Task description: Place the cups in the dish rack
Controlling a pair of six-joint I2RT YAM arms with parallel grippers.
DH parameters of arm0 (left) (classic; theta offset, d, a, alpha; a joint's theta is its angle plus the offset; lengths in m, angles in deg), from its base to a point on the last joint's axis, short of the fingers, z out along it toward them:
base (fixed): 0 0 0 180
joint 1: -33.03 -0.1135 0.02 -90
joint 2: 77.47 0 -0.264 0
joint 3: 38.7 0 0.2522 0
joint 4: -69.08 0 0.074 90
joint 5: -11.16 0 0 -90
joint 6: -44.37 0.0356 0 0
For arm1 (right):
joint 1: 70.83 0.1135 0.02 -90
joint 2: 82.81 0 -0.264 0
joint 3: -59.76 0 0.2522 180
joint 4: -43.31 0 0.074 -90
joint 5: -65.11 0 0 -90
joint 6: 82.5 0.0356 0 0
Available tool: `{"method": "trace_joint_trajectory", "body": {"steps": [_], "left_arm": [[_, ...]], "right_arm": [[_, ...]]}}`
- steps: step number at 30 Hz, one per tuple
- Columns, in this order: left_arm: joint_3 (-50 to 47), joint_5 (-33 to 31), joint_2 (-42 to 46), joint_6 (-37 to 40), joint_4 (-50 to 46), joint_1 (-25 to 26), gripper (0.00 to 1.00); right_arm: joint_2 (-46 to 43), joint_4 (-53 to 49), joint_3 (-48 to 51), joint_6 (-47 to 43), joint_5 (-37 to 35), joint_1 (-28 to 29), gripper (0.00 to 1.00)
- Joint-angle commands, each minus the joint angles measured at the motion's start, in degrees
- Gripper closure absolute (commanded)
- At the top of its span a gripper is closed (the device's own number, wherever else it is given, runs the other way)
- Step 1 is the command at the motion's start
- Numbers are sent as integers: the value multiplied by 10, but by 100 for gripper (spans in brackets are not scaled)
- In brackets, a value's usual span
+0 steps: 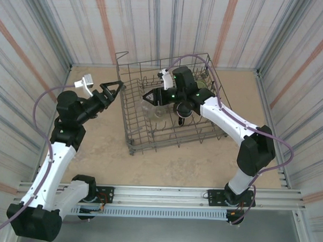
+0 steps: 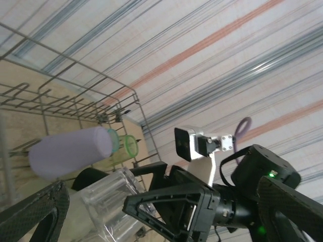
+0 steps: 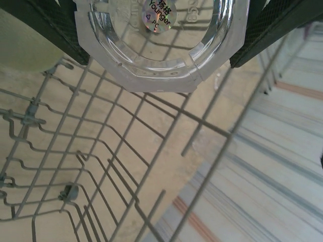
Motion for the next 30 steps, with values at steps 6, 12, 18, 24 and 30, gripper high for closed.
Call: {"method": "trace_joint_trajectory", "body": {"steps": [6, 12, 18, 24, 30], "left_arm": [[20, 9, 8, 46, -90, -40, 1], [21, 21, 1, 48, -97, -57, 1], [26, 18, -3, 59, -109, -61, 1], [22, 18, -9, 58, -109, -62, 1], [19, 18, -10, 60, -111, -63, 1]], "right_arm": [[-32, -5, 40, -117, -79, 53, 63], [-27, 8, 55, -158, -96, 78, 63], [-31, 41, 80, -186, -99, 101, 63], [-15, 50, 85, -208, -110, 121, 65], [-7, 76, 95, -208, -103, 131, 65]]}}
